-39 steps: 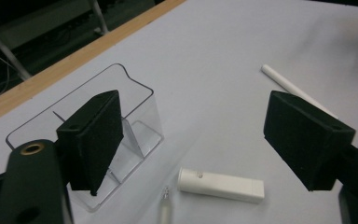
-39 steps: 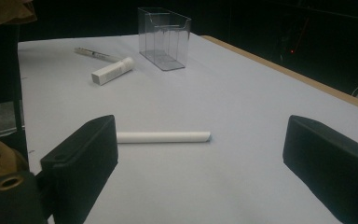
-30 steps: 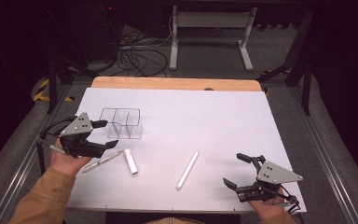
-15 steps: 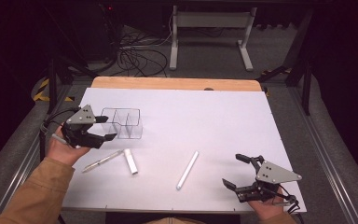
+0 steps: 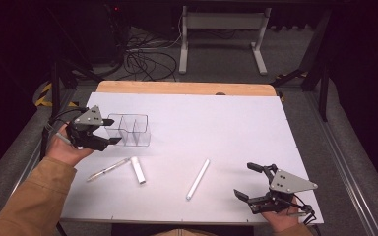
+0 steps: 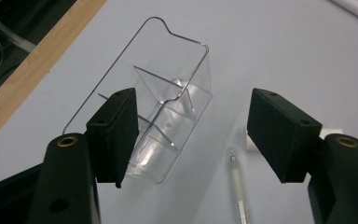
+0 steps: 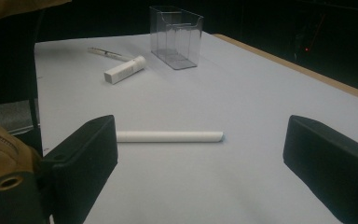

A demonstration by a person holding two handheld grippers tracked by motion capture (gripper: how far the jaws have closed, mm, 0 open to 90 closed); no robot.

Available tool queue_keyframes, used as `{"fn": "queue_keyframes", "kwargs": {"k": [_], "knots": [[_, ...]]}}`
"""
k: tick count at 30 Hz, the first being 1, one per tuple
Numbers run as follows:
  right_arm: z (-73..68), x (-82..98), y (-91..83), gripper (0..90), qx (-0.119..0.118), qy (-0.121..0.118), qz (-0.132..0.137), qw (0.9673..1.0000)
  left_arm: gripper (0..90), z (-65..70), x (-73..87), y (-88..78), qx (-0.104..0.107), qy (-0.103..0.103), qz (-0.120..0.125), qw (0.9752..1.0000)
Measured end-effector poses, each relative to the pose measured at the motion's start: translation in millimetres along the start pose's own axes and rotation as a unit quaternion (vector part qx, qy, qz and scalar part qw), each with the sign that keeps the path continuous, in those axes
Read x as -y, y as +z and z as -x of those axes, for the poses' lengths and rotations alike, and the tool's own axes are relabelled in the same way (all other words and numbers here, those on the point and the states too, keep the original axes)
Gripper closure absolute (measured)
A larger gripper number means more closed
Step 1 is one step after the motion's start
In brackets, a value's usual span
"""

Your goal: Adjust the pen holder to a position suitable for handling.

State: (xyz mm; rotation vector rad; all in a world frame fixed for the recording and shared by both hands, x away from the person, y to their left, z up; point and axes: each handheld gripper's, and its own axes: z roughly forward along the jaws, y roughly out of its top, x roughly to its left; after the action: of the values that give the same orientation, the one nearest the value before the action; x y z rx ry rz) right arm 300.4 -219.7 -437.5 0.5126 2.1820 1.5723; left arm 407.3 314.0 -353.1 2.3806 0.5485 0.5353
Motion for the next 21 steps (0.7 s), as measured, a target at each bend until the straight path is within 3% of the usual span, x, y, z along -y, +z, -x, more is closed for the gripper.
{"fn": "queue_keyframes", "kwargs": {"k": [6, 10, 17, 21], "knots": [[-0.1, 0.0, 0.3, 10.8, -0.003, -0.002, -0.001, 1.0, 37.8, -8.9, -5.2, 6.2, 0.002, 0.023, -0.039, 0.999], [-0.1, 0.1, 0.3, 10.8, -0.004, -0.002, -0.001, 1.0, 38.9, -12.8, -7.2, 11.3, -0.002, 0.037, -0.07, 0.9969], [-0.2, 0.2, 0.4, 10.8, -0.006, -0.004, -0.002, 1.0, 42.6, -18.9, -8.3, 17.7, 0.01, 0.046, -0.09, 0.9949], [-0.5, 0.2, 0.9, 10.8, -0.007, -0.004, -0.002, 1.0, 44.3, -24.7, -7.6, 21.4, 0.03, 0.042, -0.1, 0.9937]]}}
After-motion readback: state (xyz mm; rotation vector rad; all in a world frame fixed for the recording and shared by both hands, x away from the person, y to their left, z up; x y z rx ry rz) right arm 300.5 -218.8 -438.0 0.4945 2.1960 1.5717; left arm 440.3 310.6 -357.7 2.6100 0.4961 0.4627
